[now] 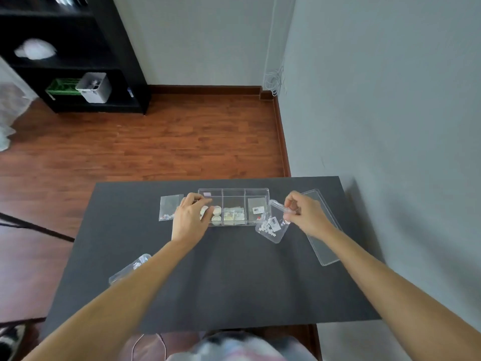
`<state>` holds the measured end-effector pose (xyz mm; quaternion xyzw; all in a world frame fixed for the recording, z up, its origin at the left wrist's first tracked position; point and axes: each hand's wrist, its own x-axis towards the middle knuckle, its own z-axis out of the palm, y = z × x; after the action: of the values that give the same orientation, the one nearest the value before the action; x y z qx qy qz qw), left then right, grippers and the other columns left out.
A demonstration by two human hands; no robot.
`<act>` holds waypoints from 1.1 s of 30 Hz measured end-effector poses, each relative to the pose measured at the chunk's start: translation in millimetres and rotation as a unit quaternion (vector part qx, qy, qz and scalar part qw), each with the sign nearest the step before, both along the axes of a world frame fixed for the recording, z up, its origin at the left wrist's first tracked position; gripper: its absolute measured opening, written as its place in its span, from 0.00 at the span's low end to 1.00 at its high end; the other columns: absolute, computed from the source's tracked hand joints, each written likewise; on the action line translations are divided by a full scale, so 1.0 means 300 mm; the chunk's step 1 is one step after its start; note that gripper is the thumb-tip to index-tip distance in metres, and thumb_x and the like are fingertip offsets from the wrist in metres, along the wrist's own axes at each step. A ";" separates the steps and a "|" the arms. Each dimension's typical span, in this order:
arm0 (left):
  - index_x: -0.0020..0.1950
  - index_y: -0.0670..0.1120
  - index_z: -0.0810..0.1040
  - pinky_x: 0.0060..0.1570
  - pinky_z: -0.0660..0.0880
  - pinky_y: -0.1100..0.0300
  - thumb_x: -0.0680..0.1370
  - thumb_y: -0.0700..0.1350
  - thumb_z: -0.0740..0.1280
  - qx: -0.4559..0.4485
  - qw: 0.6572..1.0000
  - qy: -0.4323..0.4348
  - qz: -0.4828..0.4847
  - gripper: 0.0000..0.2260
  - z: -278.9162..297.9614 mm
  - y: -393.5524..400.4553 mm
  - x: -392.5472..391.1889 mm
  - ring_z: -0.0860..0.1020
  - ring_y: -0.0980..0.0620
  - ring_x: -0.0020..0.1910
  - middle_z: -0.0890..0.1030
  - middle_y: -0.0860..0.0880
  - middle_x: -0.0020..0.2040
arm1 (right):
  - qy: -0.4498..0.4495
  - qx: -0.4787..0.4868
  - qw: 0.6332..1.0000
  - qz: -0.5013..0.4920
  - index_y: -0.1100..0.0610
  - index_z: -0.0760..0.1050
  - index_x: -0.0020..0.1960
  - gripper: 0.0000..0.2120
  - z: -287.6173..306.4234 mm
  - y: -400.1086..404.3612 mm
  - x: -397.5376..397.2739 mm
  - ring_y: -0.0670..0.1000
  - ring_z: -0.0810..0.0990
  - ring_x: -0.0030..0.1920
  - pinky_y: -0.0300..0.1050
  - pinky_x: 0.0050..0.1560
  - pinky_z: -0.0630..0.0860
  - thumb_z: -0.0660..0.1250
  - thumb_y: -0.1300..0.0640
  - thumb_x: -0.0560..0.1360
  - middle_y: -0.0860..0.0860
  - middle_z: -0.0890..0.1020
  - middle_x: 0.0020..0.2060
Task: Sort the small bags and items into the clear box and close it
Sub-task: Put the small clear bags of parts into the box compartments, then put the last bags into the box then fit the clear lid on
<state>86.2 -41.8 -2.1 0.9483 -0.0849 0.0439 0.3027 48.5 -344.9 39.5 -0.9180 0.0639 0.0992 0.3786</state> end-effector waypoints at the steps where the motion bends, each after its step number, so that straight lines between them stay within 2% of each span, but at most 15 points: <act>1: 0.55 0.45 0.83 0.49 0.76 0.51 0.77 0.46 0.69 0.004 1.000 0.006 0.011 0.09 0.003 0.036 -0.010 0.77 0.47 0.50 0.78 0.48 0.50 | -0.011 0.000 1.000 0.000 0.52 0.73 0.42 0.10 0.012 0.004 0.026 0.43 0.75 0.37 0.33 0.37 0.69 0.71 0.65 0.68 0.45 0.77 0.35; 6: 0.54 0.46 0.84 0.52 0.74 0.49 0.76 0.45 0.70 0.040 0.996 0.044 0.072 0.08 0.001 0.213 -0.085 0.77 0.44 0.50 0.79 0.49 0.49 | -0.059 -0.029 0.998 -0.003 0.53 0.74 0.43 0.10 0.041 0.042 0.136 0.48 0.77 0.37 0.32 0.35 0.69 0.69 0.67 0.69 0.51 0.81 0.37; 10: 0.56 0.48 0.82 0.57 0.70 0.50 0.76 0.47 0.70 0.058 0.986 0.102 0.117 0.11 -0.025 0.341 -0.171 0.76 0.46 0.55 0.79 0.51 0.52 | -0.065 -0.069 0.995 0.019 0.54 0.72 0.42 0.10 0.033 0.089 0.200 0.51 0.77 0.35 0.38 0.32 0.70 0.66 0.68 0.70 0.51 0.81 0.35; 12: 0.61 0.50 0.80 0.61 0.67 0.50 0.75 0.51 0.70 0.090 0.975 0.157 0.132 0.15 -0.041 0.393 -0.212 0.74 0.47 0.59 0.77 0.51 0.57 | -0.058 -0.085 0.994 0.032 0.54 0.72 0.41 0.11 0.018 0.112 0.217 0.50 0.77 0.33 0.40 0.33 0.72 0.65 0.69 0.71 0.51 0.80 0.34; 14: 0.65 0.52 0.75 0.64 0.64 0.48 0.73 0.54 0.71 0.126 0.958 0.213 0.142 0.22 -0.058 0.435 -0.252 0.71 0.47 0.63 0.74 0.50 0.62 | -0.048 -0.094 0.993 0.042 0.55 0.72 0.42 0.10 -0.002 0.128 0.227 0.54 0.78 0.35 0.44 0.36 0.74 0.64 0.70 0.71 0.53 0.80 0.35; 18: 0.70 0.54 0.69 0.67 0.62 0.45 0.67 0.60 0.73 0.148 0.934 0.281 0.162 0.33 -0.088 0.490 -0.313 0.68 0.44 0.66 0.69 0.48 0.66 | -0.030 -0.107 0.992 0.055 0.56 0.72 0.43 0.10 -0.042 0.146 0.236 0.60 0.79 0.39 0.52 0.39 0.77 0.61 0.70 0.71 0.56 0.81 0.37; 22: 0.72 0.56 0.66 0.66 0.63 0.45 0.65 0.58 0.75 0.184 0.923 0.305 0.148 0.38 -0.101 0.517 -0.327 0.68 0.43 0.64 0.68 0.48 0.66 | -0.028 -0.129 0.988 0.080 0.56 0.72 0.44 0.09 -0.077 0.153 0.242 0.61 0.80 0.40 0.52 0.40 0.78 0.61 0.69 0.72 0.56 0.81 0.38; 26: 0.71 0.56 0.67 0.63 0.63 0.46 0.64 0.53 0.77 0.168 0.920 0.320 0.154 0.38 -0.102 0.523 -0.319 0.73 0.46 0.61 0.69 0.48 0.63 | -0.030 -0.148 0.983 0.104 0.57 0.72 0.47 0.08 -0.108 0.153 0.249 0.62 0.79 0.43 0.55 0.44 0.80 0.61 0.69 0.73 0.60 0.82 0.42; 29: 0.69 0.55 0.68 0.61 0.64 0.47 0.65 0.51 0.76 0.153 0.924 0.317 0.150 0.34 -0.100 0.519 -0.309 0.75 0.47 0.58 0.72 0.49 0.59 | -0.035 -0.173 0.976 0.124 0.56 0.74 0.50 0.09 -0.130 0.154 0.251 0.61 0.77 0.47 0.53 0.44 0.79 0.63 0.68 0.74 0.60 0.79 0.45; 33: 0.58 0.56 0.76 0.57 0.67 0.49 0.72 0.44 0.67 0.138 0.934 0.289 0.157 0.16 -0.083 0.497 -0.285 0.78 0.45 0.52 0.78 0.50 0.50 | -0.029 -0.185 0.974 0.127 0.55 0.78 0.54 0.11 -0.164 0.153 0.243 0.61 0.78 0.45 0.51 0.45 0.78 0.64 0.66 0.75 0.61 0.75 0.48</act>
<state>0.6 107.3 -27.0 0.9536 0.1514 -0.1974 0.1699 121.4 -299.0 -9.7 -0.9753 -0.0465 0.1059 0.1882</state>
